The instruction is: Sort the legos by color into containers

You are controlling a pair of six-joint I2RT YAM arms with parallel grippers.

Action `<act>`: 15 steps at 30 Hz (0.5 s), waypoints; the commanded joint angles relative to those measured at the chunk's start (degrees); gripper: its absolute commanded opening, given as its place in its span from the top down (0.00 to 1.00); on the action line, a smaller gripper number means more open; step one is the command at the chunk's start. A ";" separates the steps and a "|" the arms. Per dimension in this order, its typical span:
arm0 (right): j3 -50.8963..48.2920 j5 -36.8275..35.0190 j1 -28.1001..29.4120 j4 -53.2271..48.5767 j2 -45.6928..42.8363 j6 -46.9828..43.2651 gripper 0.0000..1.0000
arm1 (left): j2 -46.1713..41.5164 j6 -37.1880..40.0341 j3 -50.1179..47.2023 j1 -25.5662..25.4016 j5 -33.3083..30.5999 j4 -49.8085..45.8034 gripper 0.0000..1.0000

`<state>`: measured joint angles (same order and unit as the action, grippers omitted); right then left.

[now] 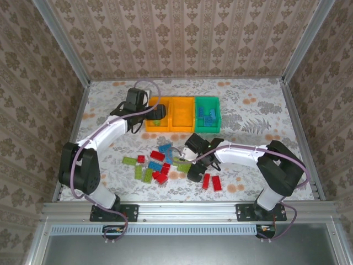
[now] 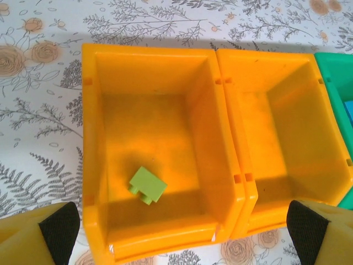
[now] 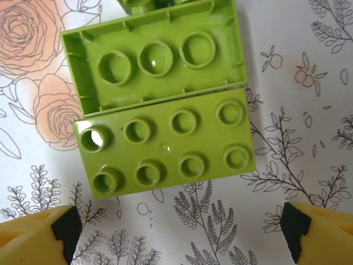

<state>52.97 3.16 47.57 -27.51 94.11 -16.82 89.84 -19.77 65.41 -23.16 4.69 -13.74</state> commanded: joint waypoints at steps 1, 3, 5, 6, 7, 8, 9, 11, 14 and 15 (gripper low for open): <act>2.00 -1.30 0.92 -1.65 0.27 -1.39 0.04 | -2.22 -1.23 -2.56 -0.05 -0.41 0.77 0.00; 2.12 -1.42 1.24 -0.68 0.08 -1.46 0.04 | -3.03 -1.54 -4.11 -0.03 -0.12 1.03 0.00; 2.43 -1.51 1.36 -0.04 0.20 -1.75 0.04 | -3.69 -1.68 -5.33 -0.04 0.12 1.08 0.00; 2.69 -1.55 1.32 0.08 0.49 -1.96 0.04 | -4.10 -1.76 -5.85 -0.05 0.07 0.98 0.00; 3.03 -1.58 1.30 0.07 0.87 -2.21 0.04 | -4.39 -1.87 -6.31 -0.04 -0.01 1.02 0.00; 3.56 -1.55 1.33 -0.09 1.60 -2.50 0.04 | -4.82 -1.95 -6.90 0.04 0.05 1.12 0.00; 4.07 -1.73 1.31 -0.42 2.38 -2.90 0.04 | -5.34 -2.17 -7.43 -0.05 -0.16 1.08 0.00; 4.98 -2.13 1.36 -0.87 3.72 -3.60 0.04 | -6.13 -2.29 -8.52 0.00 -0.44 1.16 0.00; 5.76 -2.31 1.31 -0.88 4.91 -4.28 0.04 | -7.84 -2.82 -10.20 0.04 -1.09 1.08 0.00; 6.06 -2.10 1.36 -0.88 5.16 -4.41 0.04 | -8.37 -3.04 -10.83 0.04 -1.40 1.16 0.00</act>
<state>57.47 1.91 48.64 -27.24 98.04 -19.38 84.18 -21.43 55.86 -23.16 4.49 -13.37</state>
